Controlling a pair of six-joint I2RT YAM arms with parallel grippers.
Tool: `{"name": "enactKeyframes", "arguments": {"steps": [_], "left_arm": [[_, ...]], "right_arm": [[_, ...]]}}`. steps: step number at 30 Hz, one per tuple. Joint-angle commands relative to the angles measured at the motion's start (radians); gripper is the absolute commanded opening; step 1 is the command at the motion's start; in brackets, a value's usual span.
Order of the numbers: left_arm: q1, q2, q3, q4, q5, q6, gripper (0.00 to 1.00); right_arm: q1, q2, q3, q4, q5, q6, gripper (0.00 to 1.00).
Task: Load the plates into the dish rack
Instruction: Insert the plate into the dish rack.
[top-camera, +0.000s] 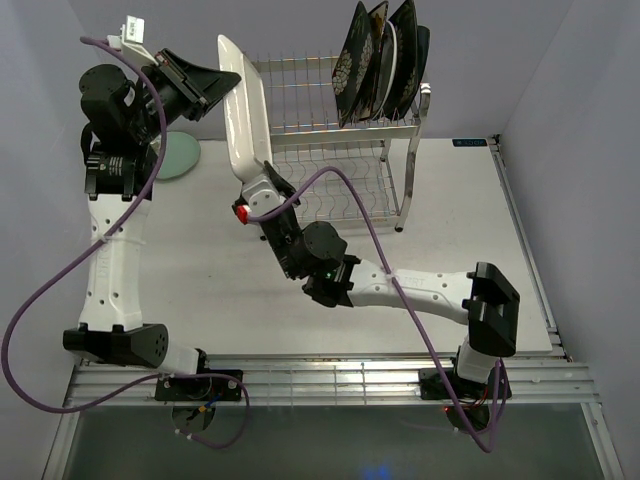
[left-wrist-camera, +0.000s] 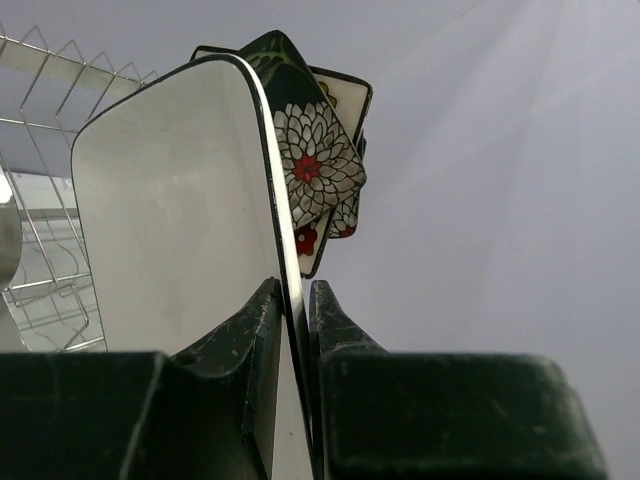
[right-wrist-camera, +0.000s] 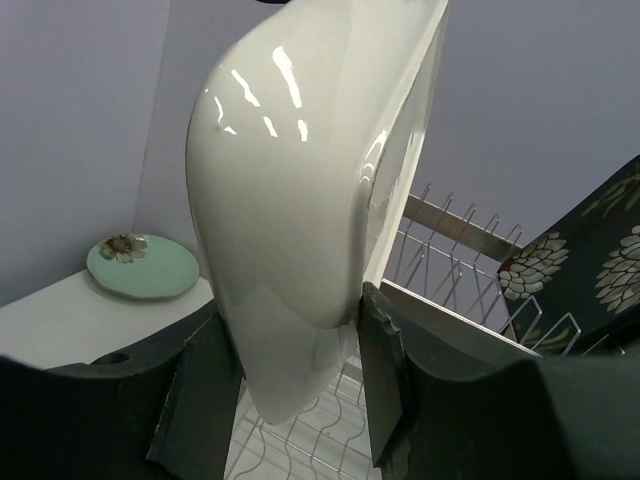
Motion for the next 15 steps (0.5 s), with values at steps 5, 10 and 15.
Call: {"name": "enactKeyframes", "arguments": {"steps": [5,10,15], "left_arm": [[-0.029,0.1,0.084,0.145,0.143,-0.055,0.0],[-0.069,0.184,0.162,0.168,0.128,-0.063,0.0],[-0.09,0.309,0.307,0.175,0.137,-0.092,0.0]], "right_arm": [[-0.053,-0.11,0.125,0.094,-0.192,0.063,0.17],[-0.105,-0.12,0.149,0.038,-0.21,0.089,0.17],[-0.145,-0.11,0.198,-0.01,-0.229,0.103,0.17]]}}
